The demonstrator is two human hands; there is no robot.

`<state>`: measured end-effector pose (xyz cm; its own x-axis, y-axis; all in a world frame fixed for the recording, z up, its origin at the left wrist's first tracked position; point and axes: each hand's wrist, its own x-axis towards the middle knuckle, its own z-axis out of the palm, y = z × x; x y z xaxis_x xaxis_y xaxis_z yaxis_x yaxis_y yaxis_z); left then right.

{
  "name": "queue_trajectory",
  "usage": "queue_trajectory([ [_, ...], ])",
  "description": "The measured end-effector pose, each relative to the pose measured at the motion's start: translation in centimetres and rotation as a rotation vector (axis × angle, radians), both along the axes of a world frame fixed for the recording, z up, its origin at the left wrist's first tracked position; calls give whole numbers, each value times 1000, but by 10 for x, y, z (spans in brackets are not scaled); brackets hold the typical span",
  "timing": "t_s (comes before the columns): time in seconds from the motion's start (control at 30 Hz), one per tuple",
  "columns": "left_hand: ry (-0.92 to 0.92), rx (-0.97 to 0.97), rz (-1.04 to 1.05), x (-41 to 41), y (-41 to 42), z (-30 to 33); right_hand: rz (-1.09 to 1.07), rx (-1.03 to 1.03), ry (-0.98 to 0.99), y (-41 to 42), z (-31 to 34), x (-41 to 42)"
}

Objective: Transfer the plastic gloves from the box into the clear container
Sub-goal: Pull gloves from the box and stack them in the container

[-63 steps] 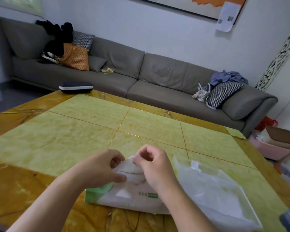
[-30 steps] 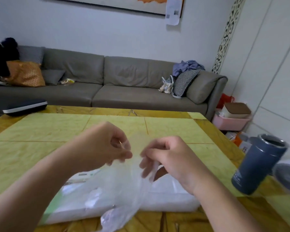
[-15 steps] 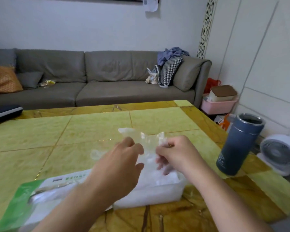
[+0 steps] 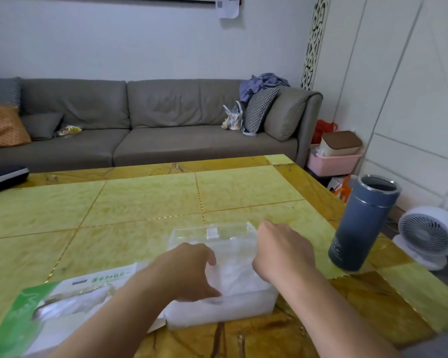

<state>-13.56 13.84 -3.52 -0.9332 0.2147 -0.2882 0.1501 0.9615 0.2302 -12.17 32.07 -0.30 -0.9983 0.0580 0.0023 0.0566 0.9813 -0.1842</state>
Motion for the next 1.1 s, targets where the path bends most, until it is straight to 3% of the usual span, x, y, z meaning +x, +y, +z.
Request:
queue_trajectory([
  [0.17,-32,-5,26,-5,11,-9,237,-153,107,-17,17,13],
  [0.27,0,-27,-5,-5,12,-15,340,-136,-66,-27,16,19],
  [0.33,18,-22,-24,-6,10,-16,342,-26,-172,-28,11,16],
  [0.5,-33,-19,-89,-5,4,-6,273,145,-224,-29,-2,-3],
  [0.67,-74,-66,-157,-10,-8,0,267,282,-487,-40,-13,-29],
  [0.93,195,-221,-152,10,-5,9,319,328,-553,-57,-26,-44],
  [1.1,60,-247,-35,17,2,8,292,352,-588,-56,-31,-42],
])
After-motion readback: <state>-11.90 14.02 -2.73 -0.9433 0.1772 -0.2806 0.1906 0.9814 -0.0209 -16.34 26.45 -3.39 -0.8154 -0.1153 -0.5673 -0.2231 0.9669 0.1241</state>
